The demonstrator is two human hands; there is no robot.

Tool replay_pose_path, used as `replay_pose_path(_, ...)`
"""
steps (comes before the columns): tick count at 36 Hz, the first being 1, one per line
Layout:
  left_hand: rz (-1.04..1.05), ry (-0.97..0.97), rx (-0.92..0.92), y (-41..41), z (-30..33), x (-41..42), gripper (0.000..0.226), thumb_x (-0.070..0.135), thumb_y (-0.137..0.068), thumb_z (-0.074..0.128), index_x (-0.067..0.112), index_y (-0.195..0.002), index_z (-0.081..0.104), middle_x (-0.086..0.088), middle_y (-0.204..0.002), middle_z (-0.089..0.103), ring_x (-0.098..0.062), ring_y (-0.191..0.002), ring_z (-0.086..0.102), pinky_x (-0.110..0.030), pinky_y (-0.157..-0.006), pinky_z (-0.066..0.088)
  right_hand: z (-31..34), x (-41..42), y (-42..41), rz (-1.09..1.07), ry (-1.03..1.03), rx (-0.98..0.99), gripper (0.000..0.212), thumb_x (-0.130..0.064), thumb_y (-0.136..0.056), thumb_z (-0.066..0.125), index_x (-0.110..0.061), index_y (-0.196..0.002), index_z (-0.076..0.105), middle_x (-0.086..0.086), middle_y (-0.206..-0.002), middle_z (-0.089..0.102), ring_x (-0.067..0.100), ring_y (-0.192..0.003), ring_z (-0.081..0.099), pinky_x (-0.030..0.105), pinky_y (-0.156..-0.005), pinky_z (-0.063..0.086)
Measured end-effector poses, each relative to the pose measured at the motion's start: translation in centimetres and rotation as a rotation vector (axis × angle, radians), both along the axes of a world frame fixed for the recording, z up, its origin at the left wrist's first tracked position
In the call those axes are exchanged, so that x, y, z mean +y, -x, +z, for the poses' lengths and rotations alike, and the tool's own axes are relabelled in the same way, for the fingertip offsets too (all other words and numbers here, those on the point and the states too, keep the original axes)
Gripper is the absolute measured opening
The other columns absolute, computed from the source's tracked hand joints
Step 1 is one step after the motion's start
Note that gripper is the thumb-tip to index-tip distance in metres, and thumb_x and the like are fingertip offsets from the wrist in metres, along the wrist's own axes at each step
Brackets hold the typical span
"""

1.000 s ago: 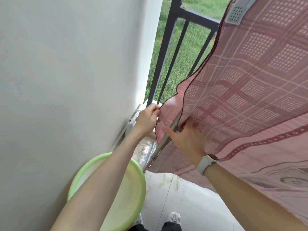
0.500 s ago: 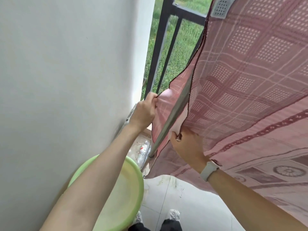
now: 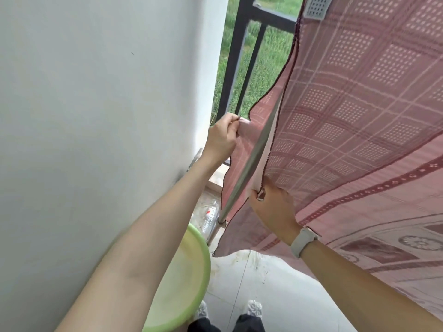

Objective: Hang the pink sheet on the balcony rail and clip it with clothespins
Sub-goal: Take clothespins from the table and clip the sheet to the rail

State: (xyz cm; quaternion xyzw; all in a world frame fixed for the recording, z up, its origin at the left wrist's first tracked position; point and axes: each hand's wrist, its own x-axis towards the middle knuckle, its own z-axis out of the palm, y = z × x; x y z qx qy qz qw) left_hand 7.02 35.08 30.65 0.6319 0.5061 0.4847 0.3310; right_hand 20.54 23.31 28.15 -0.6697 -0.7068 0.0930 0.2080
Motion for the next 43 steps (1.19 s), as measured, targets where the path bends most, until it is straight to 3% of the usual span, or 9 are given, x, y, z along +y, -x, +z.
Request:
replay_pose_path(5,0.008,-0.045,0.049,0.2,0.1,-1.5,0.017,0.008,-0.095,0.042,0.006,-0.081,0.052,0.005,-0.062,0.049,-0.006,-0.054,0.046,-0.021,-0.053,0.037,0.0,0.1,-0.9,0.021,-0.009,-0.007,0.023,-0.025,-0.085,0.054,-0.019,-0.066,0.043,0.0,-0.054,0.052,0.022,-0.053,0.051,0.027,-0.05,0.032)
replay_pose_path(9,0.003,0.029,0.132,2.3,-5.8,-5.1,0.013,0.02,-0.091,0.043,0.021,-0.081,0.05,-0.009,-0.069,0.061,-0.026,-0.064,0.06,-0.045,-0.061,0.048,-0.3,0.0,-0.6,0.031,-0.043,-0.041,0.023,-0.027,-0.086,0.054,-0.019,-0.066,0.046,-0.006,-0.055,0.048,0.02,-0.051,0.049,0.026,-0.049,0.034)
replay_pose_path(14,0.003,0.133,0.01,1.9,-7.6,-7.8,0.014,0.023,-0.084,0.045,0.028,-0.072,0.048,0.0,-0.067,0.059,-0.028,-0.067,0.059,-0.043,-0.066,0.048,-1.0,0.0,0.7,0.034,-0.159,-0.065,0.019,-0.019,-0.084,0.058,-0.018,-0.069,0.046,-0.005,-0.053,0.046,0.023,-0.043,0.05,0.025,-0.043,0.031)
replay_pose_path(16,-0.047,0.184,-0.12,1.6,-7.1,-8.4,0.02,0.017,-0.086,0.048,0.03,-0.071,0.049,0.004,-0.065,0.054,-0.024,-0.065,0.054,-0.039,-0.066,0.046,-1.2,0.1,0.9,0.049,-0.174,-0.075,0.003,-0.017,-0.084,0.058,-0.017,-0.086,0.06,0.0,-0.062,0.061,0.026,-0.048,0.057,0.025,-0.044,0.036)
replay_pose_path(19,-0.148,0.261,-0.208,1.6,-6.8,-8.5,0.028,0.005,-0.09,0.049,0.025,-0.072,0.051,0.009,-0.066,0.053,-0.003,-0.063,0.049,-0.023,-0.064,0.041,-1.6,0.4,0.7,0.09,-0.125,-0.137,0.036,-0.022,-0.087,0.052,-0.026,-0.122,0.054,-0.003,-0.08,0.068,0.021,-0.057,0.06,0.03,-0.048,0.048)
replay_pose_path(23,-0.272,0.381,-0.311,1.6,-5.8,-8.0,0.007,0.017,-0.087,0.055,0.022,-0.092,0.057,0.003,-0.088,0.061,-0.008,-0.084,0.057,-0.025,-0.077,0.044,-1.7,0.5,0.1,0.152,-0.051,-0.182,0.045,-0.027,-0.091,0.048,-0.031,-0.135,0.039,-0.006,-0.088,0.067,0.017,-0.067,0.061,0.03,-0.053,0.049)
replay_pose_path(27,-0.332,0.408,-0.278,1.6,-5.4,-6.7,0.054,0.041,-0.078,0.06,0.03,-0.128,0.044,0.0,-0.114,0.059,-0.018,-0.106,0.057,-0.04,-0.093,0.047,-0.5,0.5,-0.7,0.248,0.019,-0.14,0.048,-0.037,-0.093,0.046,-0.033,-0.138,0.032,-0.01,-0.092,0.063,0.005,-0.069,0.054,0.018,-0.054,0.04)
replay_pose_path(36,-0.277,0.231,-0.204,-0.1,-1.5,-4.7,0.08,0.071,-0.059,0.065,0.027,-0.125,0.049,-0.001,-0.105,0.061,-0.018,-0.098,0.06,-0.036,-0.085,0.051,5.9,0.7,-2.2,0.285,0.284,0.121,0.04,-0.027,-0.087,0.059,-0.021,-0.121,0.039,-0.005,-0.093,0.054,0.011,-0.079,0.053,0.015,-0.065,0.038)
replay_pose_path(43,-0.259,0.233,-0.474,0.2,-1.1,-4.9,0.008,0.013,-0.075,0.073,0.019,-0.079,0.07,0.001,-0.07,0.068,-0.012,-0.068,0.061,-0.025,-0.07,0.052,11.3,1.5,-1.7,0.409,0.242,0.019,0.025,-0.04,-0.087,0.052,-0.024,-0.106,0.05,-0.006,-0.099,0.054,0.012,-0.09,0.052,0.023,-0.078,0.043)
